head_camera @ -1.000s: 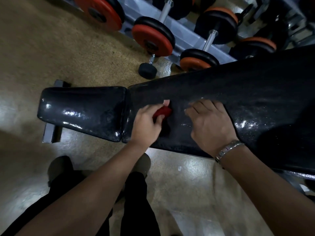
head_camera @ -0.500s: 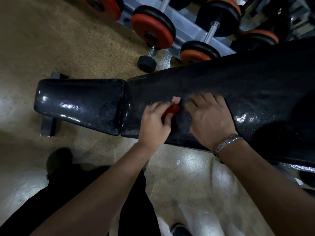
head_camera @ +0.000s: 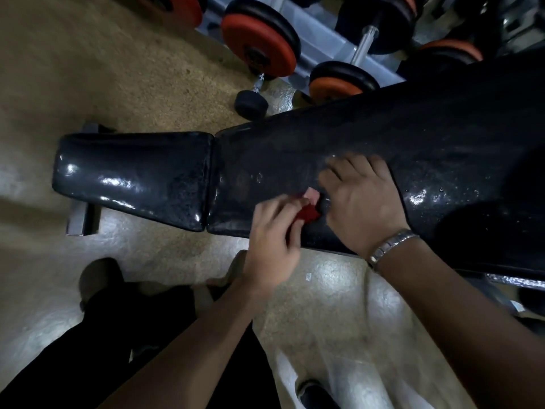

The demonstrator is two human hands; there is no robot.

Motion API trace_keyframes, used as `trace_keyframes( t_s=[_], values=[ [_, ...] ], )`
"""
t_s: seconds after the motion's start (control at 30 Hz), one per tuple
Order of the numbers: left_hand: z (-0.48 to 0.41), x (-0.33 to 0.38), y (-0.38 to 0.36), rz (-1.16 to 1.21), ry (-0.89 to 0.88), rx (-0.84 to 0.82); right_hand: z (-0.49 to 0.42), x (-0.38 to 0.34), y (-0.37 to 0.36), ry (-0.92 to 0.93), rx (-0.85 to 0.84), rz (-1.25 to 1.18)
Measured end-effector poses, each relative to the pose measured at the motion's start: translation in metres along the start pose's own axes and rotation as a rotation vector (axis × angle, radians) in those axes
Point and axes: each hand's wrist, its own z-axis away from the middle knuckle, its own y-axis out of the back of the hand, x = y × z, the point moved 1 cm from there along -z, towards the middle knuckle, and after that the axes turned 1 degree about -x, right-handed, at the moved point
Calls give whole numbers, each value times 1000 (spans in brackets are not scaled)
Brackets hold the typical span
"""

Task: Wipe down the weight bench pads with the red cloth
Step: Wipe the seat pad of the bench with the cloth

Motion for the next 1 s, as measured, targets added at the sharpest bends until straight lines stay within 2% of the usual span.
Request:
trace_keyframes(
  t_s=[0.13,0.23,0.33,0.4,0.5,0.57,0.63,0.73,0.87,0.93,1.0],
  values=[
    [29,-23,9,-54,-128,-109,6,4,-2,20,-20,-44],
    [15,-37,19,-82,-61,-83,9,7,0,35,13,-110],
    [-3,-6,9,-32,21,-37,13,9,0,56,108,-197],
    [0,16,0,4,-31,-51,16,11,2,58,195,-216],
    [18,5,1,-24,-149,-119,25,19,9,43,253,-150],
    [22,-14,10,-79,-156,-135,33,24,16,6,243,-69],
    [17,-21,14,-92,-78,-109,39,29,21,-49,219,-7],
    [9,6,5,-15,55,-27,48,33,25,-149,159,53],
    [21,61,-16,76,-79,-40,52,33,26,-164,49,101],
    [32,56,-16,68,-161,-68,51,35,29,-151,-6,129],
    [34,35,-10,32,-165,-99,50,39,34,-142,-37,131]
  ],
)
